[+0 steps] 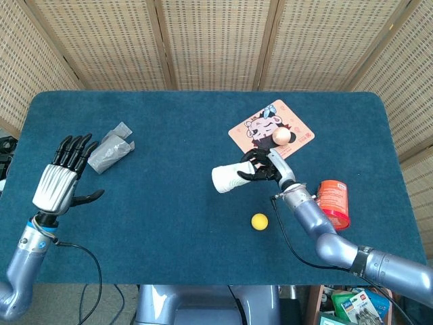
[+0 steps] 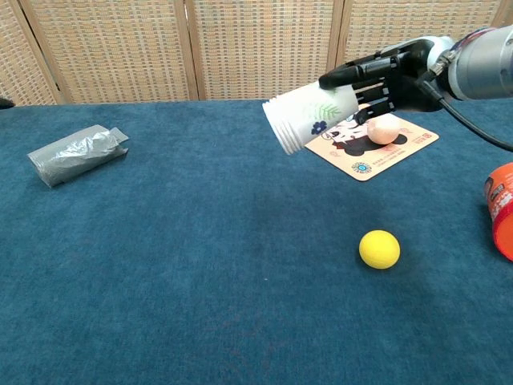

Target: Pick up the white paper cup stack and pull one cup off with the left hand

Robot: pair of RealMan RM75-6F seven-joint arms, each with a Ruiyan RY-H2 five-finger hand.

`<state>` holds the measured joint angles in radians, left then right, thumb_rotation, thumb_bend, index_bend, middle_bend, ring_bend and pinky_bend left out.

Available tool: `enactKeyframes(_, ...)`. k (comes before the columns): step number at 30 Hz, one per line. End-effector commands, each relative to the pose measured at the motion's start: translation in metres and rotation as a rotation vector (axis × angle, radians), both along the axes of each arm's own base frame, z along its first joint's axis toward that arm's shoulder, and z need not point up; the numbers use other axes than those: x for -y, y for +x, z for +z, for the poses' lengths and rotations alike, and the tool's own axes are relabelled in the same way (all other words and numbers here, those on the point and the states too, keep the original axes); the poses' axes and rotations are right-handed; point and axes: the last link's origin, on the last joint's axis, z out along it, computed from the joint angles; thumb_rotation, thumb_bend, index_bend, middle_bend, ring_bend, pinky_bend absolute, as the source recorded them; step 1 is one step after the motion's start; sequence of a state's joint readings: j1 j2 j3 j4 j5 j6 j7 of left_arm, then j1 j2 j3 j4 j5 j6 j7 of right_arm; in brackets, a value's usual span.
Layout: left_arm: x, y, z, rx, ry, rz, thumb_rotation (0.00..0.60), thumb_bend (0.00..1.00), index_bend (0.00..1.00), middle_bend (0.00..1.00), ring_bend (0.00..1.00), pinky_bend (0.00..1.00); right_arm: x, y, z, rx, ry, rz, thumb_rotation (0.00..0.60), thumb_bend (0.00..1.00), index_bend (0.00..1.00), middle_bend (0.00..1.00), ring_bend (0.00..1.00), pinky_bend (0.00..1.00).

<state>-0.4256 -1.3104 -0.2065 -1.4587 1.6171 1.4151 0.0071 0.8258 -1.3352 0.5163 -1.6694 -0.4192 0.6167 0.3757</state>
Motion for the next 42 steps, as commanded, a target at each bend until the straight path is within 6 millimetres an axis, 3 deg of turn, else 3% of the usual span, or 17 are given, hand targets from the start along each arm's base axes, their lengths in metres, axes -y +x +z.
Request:
enactKeyframes(1,-0.012,0.018,-0.012,0.025,-0.001,-0.08,0.6,0.0,0.0,0.0,0.0,0.0,0.002,0.015,-0.005,0.104,0.044,-0.053,0.6,0.5,0.55,0.57,0.48,0.69)
enactKeyframes(10,-0.033,0.056,-0.044,0.025,-0.003,-0.204,0.6,0.0,0.0,0.0,0.0,0.0,0.005,0.035,-0.009,0.176,0.084,-0.134,0.6,0.5,0.55,0.57,0.48,0.69)
enactKeyframes(17,-0.044,0.078,-0.067,0.025,0.007,-0.258,0.6,0.01,0.19,0.0,0.0,0.0,0.004,0.039,-0.009,0.193,0.101,-0.16,0.6,0.51,0.55,0.58,0.48,0.69)
enactKeyframes(26,-0.057,0.109,-0.096,0.029,0.015,-0.32,0.6,0.14,0.34,0.0,0.0,0.0,0.001,0.04,-0.007,0.19,0.118,-0.158,0.6,0.52,0.55,0.58,0.48,0.69)
enactKeyframes(36,-0.06,0.117,-0.113,0.046,0.053,-0.314,0.6,0.16,0.41,0.0,0.0,0.0,-0.001,0.043,-0.011,0.193,0.128,-0.168,0.6,0.52,0.55,0.58,0.48,0.69)
enactKeyframes(42,-0.062,0.12,-0.116,0.058,0.056,-0.314,0.6,0.22,0.44,0.0,0.0,0.0,-0.002,0.045,-0.015,0.188,0.137,-0.161,0.6,0.52,0.55,0.58,0.48,0.69)
